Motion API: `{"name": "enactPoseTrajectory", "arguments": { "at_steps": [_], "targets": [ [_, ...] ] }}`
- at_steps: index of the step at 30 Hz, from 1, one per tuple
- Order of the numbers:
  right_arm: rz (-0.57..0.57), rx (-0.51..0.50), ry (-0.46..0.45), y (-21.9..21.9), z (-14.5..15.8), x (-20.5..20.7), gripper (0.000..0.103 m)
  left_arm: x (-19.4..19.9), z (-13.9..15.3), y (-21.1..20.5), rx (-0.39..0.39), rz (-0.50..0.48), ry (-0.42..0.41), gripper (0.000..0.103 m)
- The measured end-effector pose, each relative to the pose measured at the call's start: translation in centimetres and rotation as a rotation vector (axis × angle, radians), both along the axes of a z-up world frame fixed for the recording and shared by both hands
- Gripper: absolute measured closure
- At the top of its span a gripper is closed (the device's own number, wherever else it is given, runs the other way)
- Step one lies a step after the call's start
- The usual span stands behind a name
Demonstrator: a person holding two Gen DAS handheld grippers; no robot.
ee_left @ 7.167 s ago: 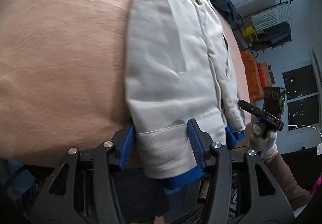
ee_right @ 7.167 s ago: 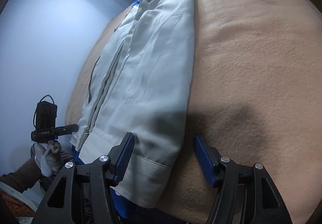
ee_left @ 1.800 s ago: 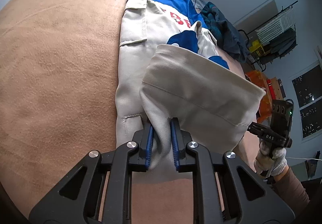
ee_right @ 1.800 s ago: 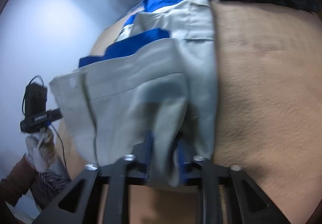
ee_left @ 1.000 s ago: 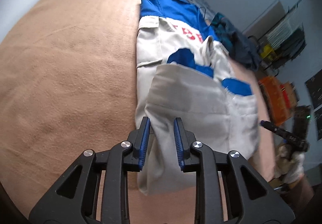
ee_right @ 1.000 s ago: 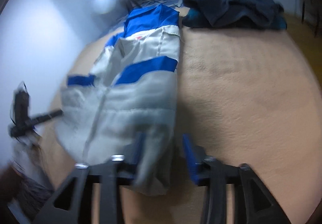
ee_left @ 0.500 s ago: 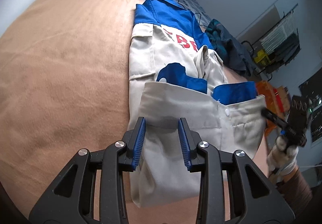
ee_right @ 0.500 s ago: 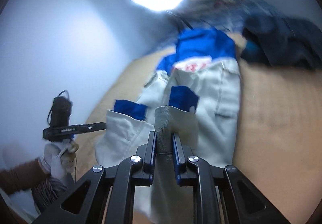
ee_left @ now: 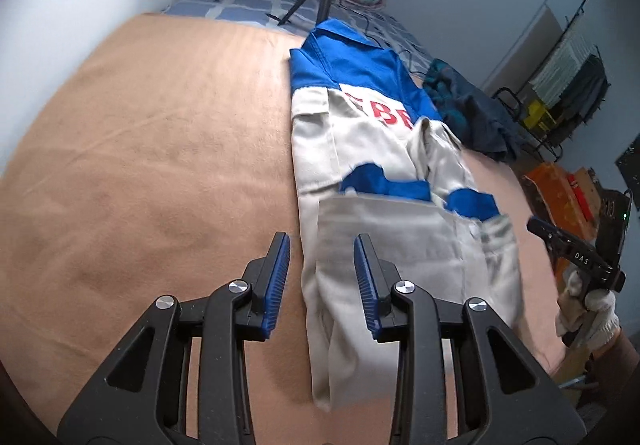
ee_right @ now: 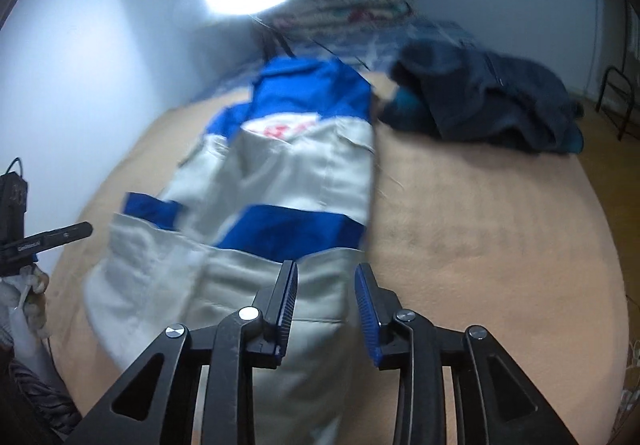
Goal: Fold large clothes
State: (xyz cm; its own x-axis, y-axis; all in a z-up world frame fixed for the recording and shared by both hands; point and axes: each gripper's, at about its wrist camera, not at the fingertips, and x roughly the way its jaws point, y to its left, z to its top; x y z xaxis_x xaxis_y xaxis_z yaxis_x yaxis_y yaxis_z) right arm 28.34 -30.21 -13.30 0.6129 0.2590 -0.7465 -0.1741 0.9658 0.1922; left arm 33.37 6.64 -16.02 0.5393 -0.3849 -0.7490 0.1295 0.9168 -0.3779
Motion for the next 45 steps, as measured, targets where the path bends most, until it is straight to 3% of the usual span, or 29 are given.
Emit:
{"name": "enactPoseTrajectory", "arguments": {
  "at_steps": [4,8,11,14,16,18,21,25,29,33,38,42,45],
  "targets": [
    [0.167,0.056,-0.004,3.9,1.0,-1.1,0.071,-2.1,-0.4,0.3,-0.069,-0.044,0.037,0.071],
    [0.299,0.046,0.016,8.9,0.4,-1.3,0.072,-3.8,-0.9,-2.6,0.053,-0.134,-0.017,0.071],
    [0.316,-0.02,0.049,11.4,-1.7,-0.7,0.072,-3.1,-3.7,-4.0,0.122,-0.142,0.056,0.071],
    [0.3,-0.079,0.109,12.4,-4.8,0.3,0.075,-2.1,-5.9,-3.8,0.1,-0.089,0.118,0.064],
    [0.313,-0.162,0.108,13.3,-6.6,0.2,0.075,-1.6,-6.0,-4.0,0.101,-0.071,0.131,0.064],
    [0.301,-0.178,0.115,13.7,-6.2,0.1,0.074,-1.7,-4.7,-4.3,0.107,-0.066,0.102,0.065],
    [0.287,-0.088,0.115,12.3,-4.4,0.0,0.074,-2.2,-1.8,-5.1,0.098,-0.07,0.01,0.065],
    [0.177,-0.063,-0.006,9.1,-1.9,-1.1,0.074,-1.2,-0.1,-6.8,0.133,-0.102,-0.065,0.065],
    [0.08,-0.058,0.014,6.4,-1.5,-0.5,0.073,1.6,-1.7,-7.8,0.138,-0.091,-0.017,0.065],
    [0.081,-0.093,0.06,6.1,-2.5,0.6,0.073,3.4,-4.5,-7.9,0.141,-0.067,0.037,0.065],
    [0.11,-0.178,0.133,7.4,-5.8,2.1,0.073,3.0,-5.5,-9.3,0.224,-0.116,-0.015,0.065],
    [0.121,-0.162,0.16,7.0,-5.1,2.1,0.072,4.4,-4.3,-8.0,0.127,-0.144,0.044,0.065],
    [0.119,-0.101,0.137,5.7,-3.5,2.2,0.072,6.0,-1.6,-6.0,0.027,-0.135,0.025,0.064]
  ]
}}
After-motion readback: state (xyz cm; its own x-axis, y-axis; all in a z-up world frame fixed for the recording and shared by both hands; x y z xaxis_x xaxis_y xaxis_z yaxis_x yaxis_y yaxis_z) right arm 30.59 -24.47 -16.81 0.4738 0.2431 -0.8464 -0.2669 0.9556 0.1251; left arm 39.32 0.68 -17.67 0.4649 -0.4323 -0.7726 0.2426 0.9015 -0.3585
